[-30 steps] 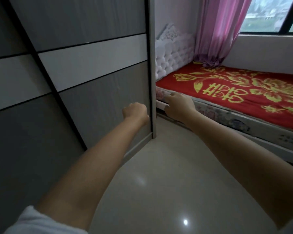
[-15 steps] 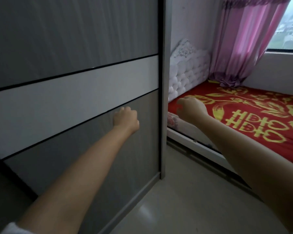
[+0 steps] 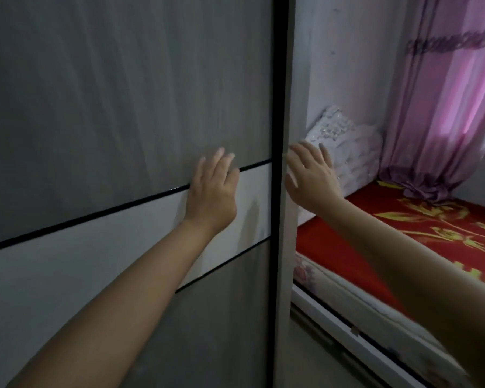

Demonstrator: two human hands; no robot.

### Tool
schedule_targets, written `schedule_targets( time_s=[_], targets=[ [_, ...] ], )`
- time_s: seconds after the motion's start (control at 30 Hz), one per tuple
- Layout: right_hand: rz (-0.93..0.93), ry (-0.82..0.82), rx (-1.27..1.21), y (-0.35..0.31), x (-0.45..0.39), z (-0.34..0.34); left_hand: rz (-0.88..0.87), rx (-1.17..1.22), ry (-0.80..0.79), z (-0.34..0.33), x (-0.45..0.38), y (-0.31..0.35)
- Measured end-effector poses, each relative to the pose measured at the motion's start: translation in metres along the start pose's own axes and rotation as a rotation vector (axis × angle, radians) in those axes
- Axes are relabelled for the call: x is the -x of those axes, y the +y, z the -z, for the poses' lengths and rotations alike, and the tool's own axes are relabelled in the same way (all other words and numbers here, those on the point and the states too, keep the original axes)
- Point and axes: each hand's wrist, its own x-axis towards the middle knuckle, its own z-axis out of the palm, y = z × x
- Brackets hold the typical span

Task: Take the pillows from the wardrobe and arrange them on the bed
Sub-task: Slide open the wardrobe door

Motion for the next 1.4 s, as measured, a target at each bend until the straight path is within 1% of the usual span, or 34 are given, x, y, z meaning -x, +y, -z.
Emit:
schedule_targets(
  time_s=[0.1, 0.2, 0.27, 0.33, 0.47, 0.63, 0.77, 0.97, 1.07, 1.13, 1.17, 1.27, 1.33, 1.4],
  targets=[
    [0.153, 0.105, -0.025, 0.027, -0.053, -0.021, 0.078, -0.114, 0.078, -0.015, -0.049, -0.001],
    [0.307, 0.288, -0.051, 0.045, -0.081, -0.043, 0.114, -0.286, 0.127, -0.024, -0.084, -0.001],
    [0.363, 0.392, -0.12, 0.056, -0.087, -0.055, 0.124, -0.362, 0.141, -0.026, -0.099, -0.002],
    [0.411, 0.417, -0.145, 0.064, -0.09, -0.06, 0.112, -0.449, 0.149, -0.03, -0.104, -0.008],
    [0.51, 0.464, -0.051, 0.071, -0.1, -0.057, 0.065, -0.631, 0.165, -0.037, -0.097, -0.019],
    [0.54, 0.51, -0.063, 0.073, -0.101, -0.059, 0.106, -0.686, 0.186, -0.035, -0.096, -0.02],
    [0.525, 0.546, -0.067, 0.073, -0.1, -0.061, 0.108, -0.701, 0.204, -0.029, -0.089, -0.027],
    [0.48, 0.569, -0.089, 0.07, -0.094, -0.058, 0.088, -0.718, 0.285, -0.02, -0.068, -0.047],
    [0.359, 0.574, -0.153, 0.052, -0.086, -0.053, 0.121, -0.736, 0.259, -0.005, -0.054, -0.057],
    [0.261, 0.561, -0.224, 0.022, -0.076, -0.049, 0.129, -0.723, 0.246, 0.005, -0.046, -0.063],
    [0.255, 0.537, -0.268, 0.001, -0.071, -0.046, 0.124, -0.718, 0.245, 0.01, -0.042, -0.068],
    [0.359, 0.417, -0.355, -0.064, -0.066, -0.038, 0.124, -0.714, 0.265, 0.024, -0.026, -0.085],
    [0.388, 0.344, -0.365, -0.097, -0.071, -0.034, 0.178, -0.708, 0.292, 0.037, -0.009, -0.103],
    [0.376, 0.338, -0.358, -0.126, -0.075, -0.031, 0.236, -0.712, 0.303, 0.055, 0.014, -0.122]
  ],
)
